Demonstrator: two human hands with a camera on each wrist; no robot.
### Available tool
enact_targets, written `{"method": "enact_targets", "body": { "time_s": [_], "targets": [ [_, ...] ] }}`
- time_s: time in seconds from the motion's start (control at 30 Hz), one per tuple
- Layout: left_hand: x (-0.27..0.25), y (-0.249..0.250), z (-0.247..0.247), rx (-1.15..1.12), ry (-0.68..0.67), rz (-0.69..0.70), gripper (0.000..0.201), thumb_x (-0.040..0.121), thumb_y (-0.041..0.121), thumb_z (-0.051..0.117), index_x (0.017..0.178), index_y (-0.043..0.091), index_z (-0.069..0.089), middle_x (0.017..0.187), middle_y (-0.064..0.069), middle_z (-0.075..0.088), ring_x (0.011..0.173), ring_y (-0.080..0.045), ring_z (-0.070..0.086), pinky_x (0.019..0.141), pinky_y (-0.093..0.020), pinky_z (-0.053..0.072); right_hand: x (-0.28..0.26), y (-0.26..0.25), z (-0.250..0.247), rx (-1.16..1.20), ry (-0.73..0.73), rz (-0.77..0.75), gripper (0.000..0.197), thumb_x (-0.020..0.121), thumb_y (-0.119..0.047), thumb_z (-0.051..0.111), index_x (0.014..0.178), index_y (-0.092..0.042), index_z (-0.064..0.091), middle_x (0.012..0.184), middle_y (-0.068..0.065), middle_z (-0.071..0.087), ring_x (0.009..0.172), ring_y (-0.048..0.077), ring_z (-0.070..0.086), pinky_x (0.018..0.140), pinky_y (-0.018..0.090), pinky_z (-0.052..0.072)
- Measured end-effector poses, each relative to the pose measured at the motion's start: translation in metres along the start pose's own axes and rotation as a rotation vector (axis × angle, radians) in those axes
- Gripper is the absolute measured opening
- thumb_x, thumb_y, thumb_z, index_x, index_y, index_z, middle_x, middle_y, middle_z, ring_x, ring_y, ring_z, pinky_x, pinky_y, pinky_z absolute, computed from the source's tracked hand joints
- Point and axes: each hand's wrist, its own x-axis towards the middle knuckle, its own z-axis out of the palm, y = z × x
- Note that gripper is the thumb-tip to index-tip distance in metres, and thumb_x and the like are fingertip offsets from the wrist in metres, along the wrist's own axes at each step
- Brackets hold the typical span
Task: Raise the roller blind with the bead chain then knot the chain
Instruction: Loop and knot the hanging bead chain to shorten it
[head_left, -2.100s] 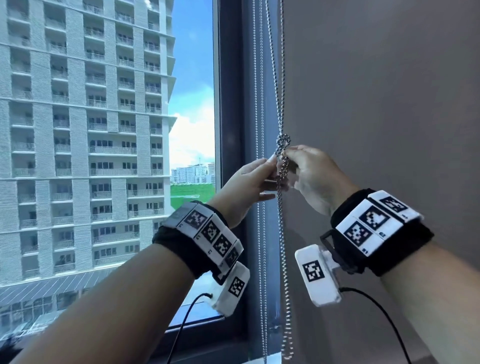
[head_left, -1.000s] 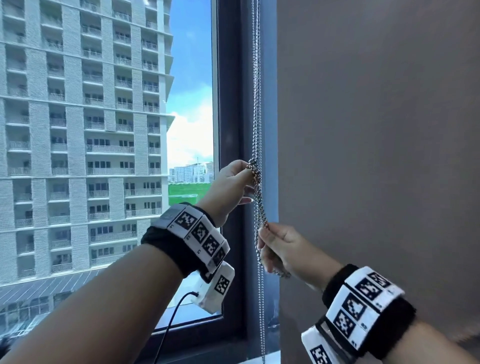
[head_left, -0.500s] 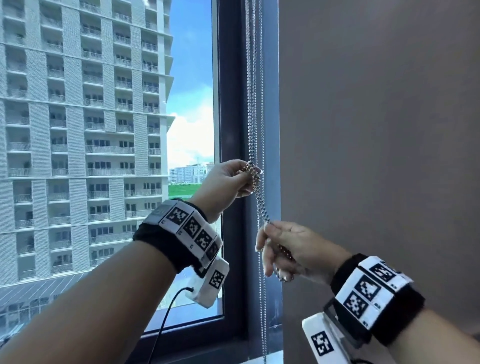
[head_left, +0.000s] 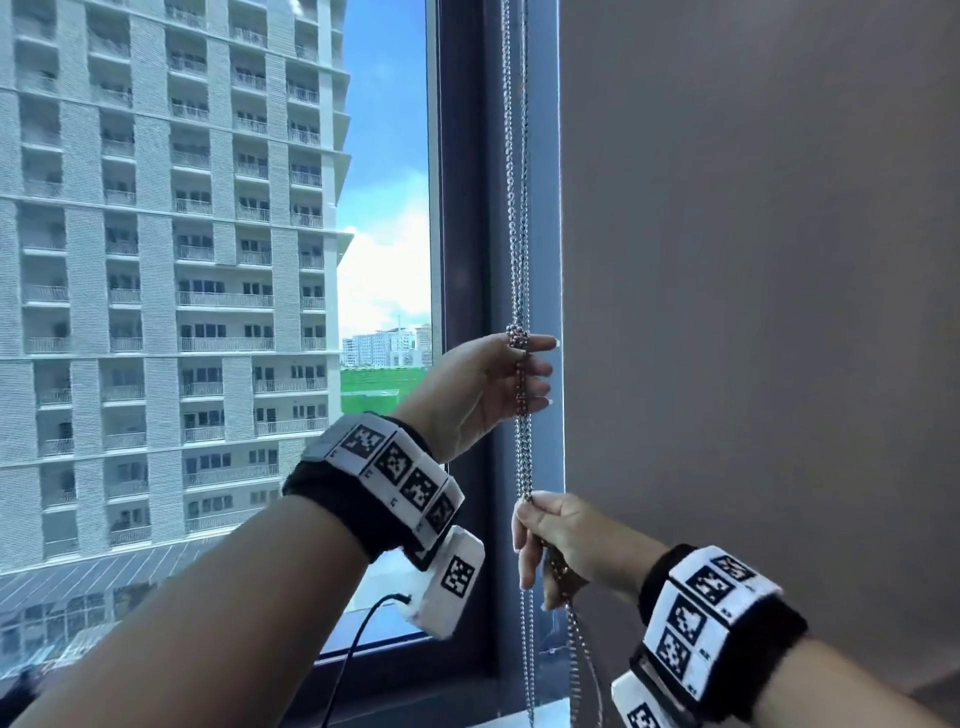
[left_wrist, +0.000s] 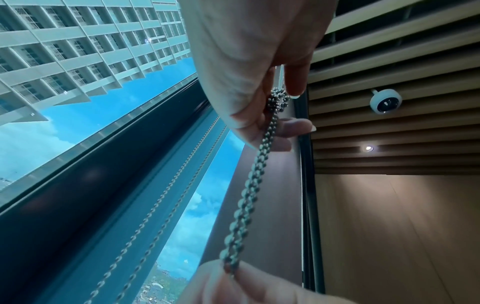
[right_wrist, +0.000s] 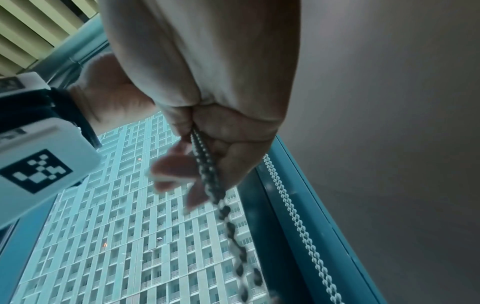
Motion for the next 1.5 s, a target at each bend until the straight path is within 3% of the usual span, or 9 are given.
{"method": "enact_targets", "body": {
  "time_s": [0.4,0.53,0.63,0.8,1.07,1.17,1.27,1.37,1.5],
  "targets": [
    [-0.010,-0.038,-0.017,0.250,0.097,-0.086,0.037,0.101,0.036,0.035,0.082,0.013,0.057,0.056,0.000,0.040,0.047,-0.013,0.039,0.054,-0.028,0.049,-0.002,-0.015,-0.014,-0.141,0.062,-0.033,0.020,0.097,-0.038,0.043,0.100,-0.024,0.056,0.088,0.001,0.070,0.077,0.015,0.064,0.073,0.031,0.050],
    [-0.015,-0.050,-0.020,0.388,0.107,-0.082,0.037,0.102,0.034,0.036,0.077,0.018,0.058,0.050,0.008,0.035,0.041,-0.007,0.031,0.044,-0.019,0.031,0.000,-0.033,-0.021,-0.227,0.431,-0.355,0.010,0.090,-0.028,0.056,0.095,-0.031,0.048,0.089,-0.004,0.056,0.080,0.013,0.056,0.080,0.039,0.052],
    [-0.016,-0.040,-0.016,0.476,0.104,-0.067,0.041,0.101,0.031,0.040,0.067,0.025,0.063,0.049,0.011,0.032,0.042,-0.006,0.025,0.041,-0.018,0.021,-0.004,-0.055,-0.023,-0.559,0.710,-0.752,0.026,0.077,-0.001,0.053,0.093,-0.022,0.050,0.095,-0.005,0.049,0.088,0.011,0.047,0.083,0.026,0.042],
    [-0.018,-0.017,-0.004,0.647,0.057,-0.069,0.043,0.097,0.015,0.044,0.055,0.022,0.049,0.045,0.014,0.037,0.044,-0.006,0.029,0.045,-0.020,0.024,-0.004,-0.090,-0.025,-0.957,0.446,-0.910,0.050,0.068,-0.005,0.034,0.110,-0.009,0.061,0.112,0.007,0.062,0.111,0.024,0.055,0.099,0.035,0.041],
    [-0.022,0.004,-0.009,0.645,-0.038,-0.018,0.014,0.083,0.004,0.051,0.070,0.001,0.055,0.053,-0.001,0.037,0.043,-0.009,0.032,0.046,-0.022,0.028,-0.007,-0.100,-0.036,-1.266,0.337,-0.639,0.046,0.077,-0.026,0.046,0.123,-0.026,0.045,0.104,-0.005,0.062,0.097,0.020,0.055,0.092,0.036,0.044],
    [-0.021,0.003,-0.015,0.655,-0.039,0.002,0.040,0.089,0.002,0.054,0.054,0.017,0.066,0.049,0.004,0.041,0.042,-0.008,0.035,0.045,-0.020,0.031,-0.007,-0.100,-0.035,-1.392,0.431,-0.611,0.032,0.084,-0.032,0.049,0.113,-0.020,0.050,0.089,-0.002,0.059,0.091,0.024,0.054,0.085,0.030,0.038],
    [-0.020,0.003,-0.018,0.654,-0.041,0.024,0.025,0.087,0.008,0.058,0.063,0.012,0.063,0.048,0.005,0.043,0.041,-0.006,0.036,0.044,-0.020,0.030,-0.008,-0.103,-0.035,-1.412,0.475,-0.551,0.026,0.086,-0.046,0.046,0.091,-0.021,0.052,0.073,-0.006,0.047,0.079,0.024,0.050,0.078,0.030,0.036],
    [-0.020,0.007,-0.021,0.619,-0.036,0.055,0.018,0.080,0.023,0.062,0.067,0.011,0.060,0.053,0.000,0.040,0.043,-0.007,0.034,0.048,-0.024,0.025,-0.012,-0.110,-0.038,-1.272,0.455,-0.516,0.035,0.086,-0.052,0.047,0.067,-0.023,0.047,0.058,-0.009,0.047,0.061,0.017,0.046,0.065,0.030,0.043],
    [-0.020,0.015,-0.023,0.470,-0.055,0.068,0.021,0.085,0.029,0.058,0.067,0.019,0.059,0.057,0.002,0.031,0.050,-0.010,0.023,0.056,-0.032,0.015,-0.016,-0.115,-0.047,-0.749,0.421,-0.552,0.037,0.087,-0.036,0.060,0.058,-0.019,0.044,0.050,-0.009,0.040,0.046,0.009,0.035,0.047,0.023,0.030]
  ]
}}
